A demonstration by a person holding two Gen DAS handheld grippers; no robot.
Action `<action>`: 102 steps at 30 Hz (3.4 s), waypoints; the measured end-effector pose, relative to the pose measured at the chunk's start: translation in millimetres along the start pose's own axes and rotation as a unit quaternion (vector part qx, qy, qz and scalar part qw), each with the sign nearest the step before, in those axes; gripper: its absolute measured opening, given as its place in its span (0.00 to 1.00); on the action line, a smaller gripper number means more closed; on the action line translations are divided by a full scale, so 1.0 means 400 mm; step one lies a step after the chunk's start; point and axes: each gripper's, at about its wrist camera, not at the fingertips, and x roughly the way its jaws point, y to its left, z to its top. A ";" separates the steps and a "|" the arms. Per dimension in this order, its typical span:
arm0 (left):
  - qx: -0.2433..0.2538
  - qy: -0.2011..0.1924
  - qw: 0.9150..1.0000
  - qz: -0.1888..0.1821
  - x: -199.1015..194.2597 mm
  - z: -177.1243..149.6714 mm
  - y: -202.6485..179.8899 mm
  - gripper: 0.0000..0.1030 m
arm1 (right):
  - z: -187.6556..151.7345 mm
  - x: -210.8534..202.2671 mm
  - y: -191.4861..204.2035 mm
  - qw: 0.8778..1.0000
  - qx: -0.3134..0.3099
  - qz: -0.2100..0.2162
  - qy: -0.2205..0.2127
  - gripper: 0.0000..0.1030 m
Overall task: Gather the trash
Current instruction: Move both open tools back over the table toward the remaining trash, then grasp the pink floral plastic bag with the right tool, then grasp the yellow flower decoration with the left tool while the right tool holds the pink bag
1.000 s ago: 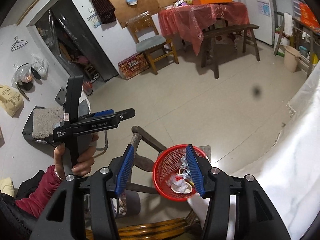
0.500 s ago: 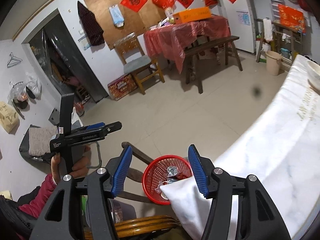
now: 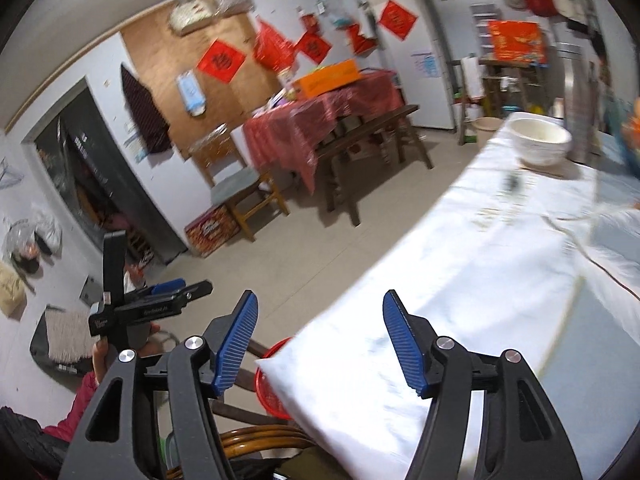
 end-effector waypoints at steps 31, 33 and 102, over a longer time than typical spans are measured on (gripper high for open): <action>0.165 0.061 0.971 -0.164 0.141 -0.035 -0.704 0.93 | -0.144 -0.408 -0.644 0.917 0.170 -0.345 -0.102 0.73; 0.168 0.064 0.970 -0.165 0.150 -0.036 -0.720 0.93 | -0.127 -0.394 -0.662 0.906 0.157 -0.383 -0.085 0.80; 0.206 0.097 0.947 -0.227 0.204 -0.024 -0.950 0.93 | -0.258 -0.485 -0.772 0.931 0.232 -0.244 -0.144 0.62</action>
